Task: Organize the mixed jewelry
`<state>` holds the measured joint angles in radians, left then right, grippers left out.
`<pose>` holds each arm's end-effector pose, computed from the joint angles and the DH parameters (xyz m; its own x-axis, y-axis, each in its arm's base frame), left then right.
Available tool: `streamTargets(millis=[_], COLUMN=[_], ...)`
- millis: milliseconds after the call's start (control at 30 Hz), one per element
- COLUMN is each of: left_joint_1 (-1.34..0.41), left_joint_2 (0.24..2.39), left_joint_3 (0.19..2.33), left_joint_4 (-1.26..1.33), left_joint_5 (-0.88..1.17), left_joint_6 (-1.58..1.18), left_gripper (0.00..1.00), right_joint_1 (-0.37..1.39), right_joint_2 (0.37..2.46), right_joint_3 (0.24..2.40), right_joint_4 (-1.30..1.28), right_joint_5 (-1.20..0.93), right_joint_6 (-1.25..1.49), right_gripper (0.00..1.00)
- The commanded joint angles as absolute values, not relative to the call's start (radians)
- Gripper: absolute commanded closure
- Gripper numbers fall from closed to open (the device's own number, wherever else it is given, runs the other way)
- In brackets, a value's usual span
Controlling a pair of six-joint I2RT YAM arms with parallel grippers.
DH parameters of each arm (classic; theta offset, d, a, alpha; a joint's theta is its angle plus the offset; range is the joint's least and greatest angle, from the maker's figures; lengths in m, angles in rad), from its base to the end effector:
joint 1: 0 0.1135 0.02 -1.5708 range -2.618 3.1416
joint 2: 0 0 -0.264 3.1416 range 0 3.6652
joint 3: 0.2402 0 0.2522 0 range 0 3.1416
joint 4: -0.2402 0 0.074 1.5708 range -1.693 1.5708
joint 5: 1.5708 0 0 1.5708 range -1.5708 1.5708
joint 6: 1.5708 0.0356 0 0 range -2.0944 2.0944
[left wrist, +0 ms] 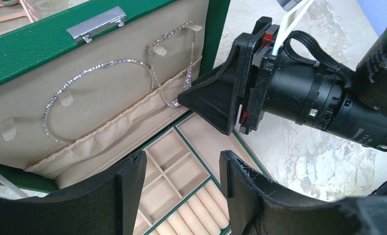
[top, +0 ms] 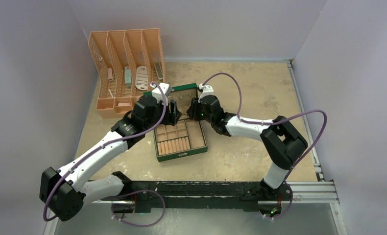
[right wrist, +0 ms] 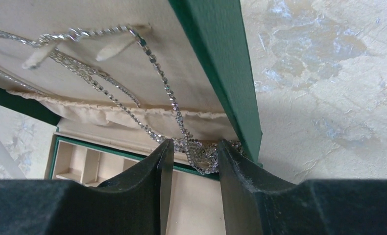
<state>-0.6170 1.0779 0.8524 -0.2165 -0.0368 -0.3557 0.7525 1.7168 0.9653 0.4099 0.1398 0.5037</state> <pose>0.2016 -0.1414 0.3029 -0.5189 -0.0585 -0.8528 0.3951 0.8683 -0.3000 0.2817 0.2570 0.2147 -0.4946 0.1917 -0.8477 -0.3908 0.8222 0.4139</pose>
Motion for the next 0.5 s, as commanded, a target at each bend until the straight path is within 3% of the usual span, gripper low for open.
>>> streamTargets(millis=[0,133,300,467], left_joint_1=[-0.612,-0.613,-0.613,-0.613], left_joint_2=[1.073,1.075,1.085,1.14], left_joint_3=[0.859,0.859,0.856,0.872], left_joint_4=[-0.155,-0.151,-0.119,-0.069], left_joint_5=[-0.017,-0.016,-0.016,-0.018], left_joint_6=[-0.34,-0.335,-0.287,-0.184], left_gripper=[0.44,0.46,0.49,0.49], right_joint_1=[0.756,0.759,0.759,0.758], right_joint_2=[1.725,1.732,1.727,1.706], right_joint_3=[1.002,0.999,1.004,1.009], right_joint_4=[0.439,0.438,0.454,0.467], right_joint_5=[0.15,0.125,0.116,0.139], right_joint_6=[0.481,0.478,0.492,0.521], right_gripper=[0.6,0.69,0.92,1.0])
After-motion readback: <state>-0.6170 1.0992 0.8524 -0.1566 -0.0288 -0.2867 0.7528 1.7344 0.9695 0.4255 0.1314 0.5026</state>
